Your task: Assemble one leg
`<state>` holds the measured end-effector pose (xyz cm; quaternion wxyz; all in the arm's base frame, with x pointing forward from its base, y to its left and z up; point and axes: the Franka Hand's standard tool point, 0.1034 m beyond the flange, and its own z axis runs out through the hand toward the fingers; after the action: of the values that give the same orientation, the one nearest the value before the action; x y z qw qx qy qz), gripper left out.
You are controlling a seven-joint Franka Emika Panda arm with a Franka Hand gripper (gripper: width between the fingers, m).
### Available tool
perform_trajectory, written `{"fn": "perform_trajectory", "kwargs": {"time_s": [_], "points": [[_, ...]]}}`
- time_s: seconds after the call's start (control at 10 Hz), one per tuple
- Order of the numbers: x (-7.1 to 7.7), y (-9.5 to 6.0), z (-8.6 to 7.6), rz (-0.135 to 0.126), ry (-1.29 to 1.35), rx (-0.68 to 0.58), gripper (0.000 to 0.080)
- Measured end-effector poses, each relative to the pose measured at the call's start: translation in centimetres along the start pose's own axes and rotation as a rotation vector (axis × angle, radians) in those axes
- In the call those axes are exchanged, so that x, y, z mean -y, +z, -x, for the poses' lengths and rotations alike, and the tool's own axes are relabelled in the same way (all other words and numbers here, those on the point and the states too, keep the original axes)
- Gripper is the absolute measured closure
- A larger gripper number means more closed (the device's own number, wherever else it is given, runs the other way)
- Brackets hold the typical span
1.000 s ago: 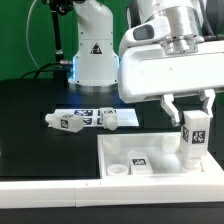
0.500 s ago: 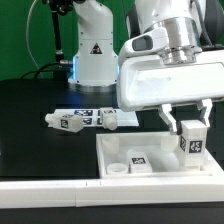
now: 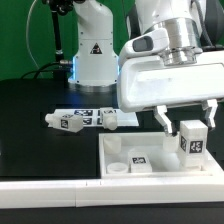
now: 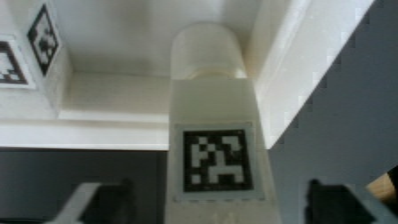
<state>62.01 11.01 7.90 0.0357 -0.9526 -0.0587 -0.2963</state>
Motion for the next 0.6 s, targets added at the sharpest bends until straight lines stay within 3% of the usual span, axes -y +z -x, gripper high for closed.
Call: {"fn": "perform_trajectory", "kwargs": {"time_s": [0.1, 0.2, 0.4, 0.6], "points": [[0.0, 0.0, 0.0, 0.000, 0.000, 0.000, 0.0259], [0.1, 0.1, 0.2, -0.004, 0.002, 0.021, 0.0173], [0.5, -1.0, -0.6, -0.022, 0.015, 0.104, 0.0157], [1.0, -0.3, -0.8, -0.058, 0.040, 0.280, 0.0150]]}}
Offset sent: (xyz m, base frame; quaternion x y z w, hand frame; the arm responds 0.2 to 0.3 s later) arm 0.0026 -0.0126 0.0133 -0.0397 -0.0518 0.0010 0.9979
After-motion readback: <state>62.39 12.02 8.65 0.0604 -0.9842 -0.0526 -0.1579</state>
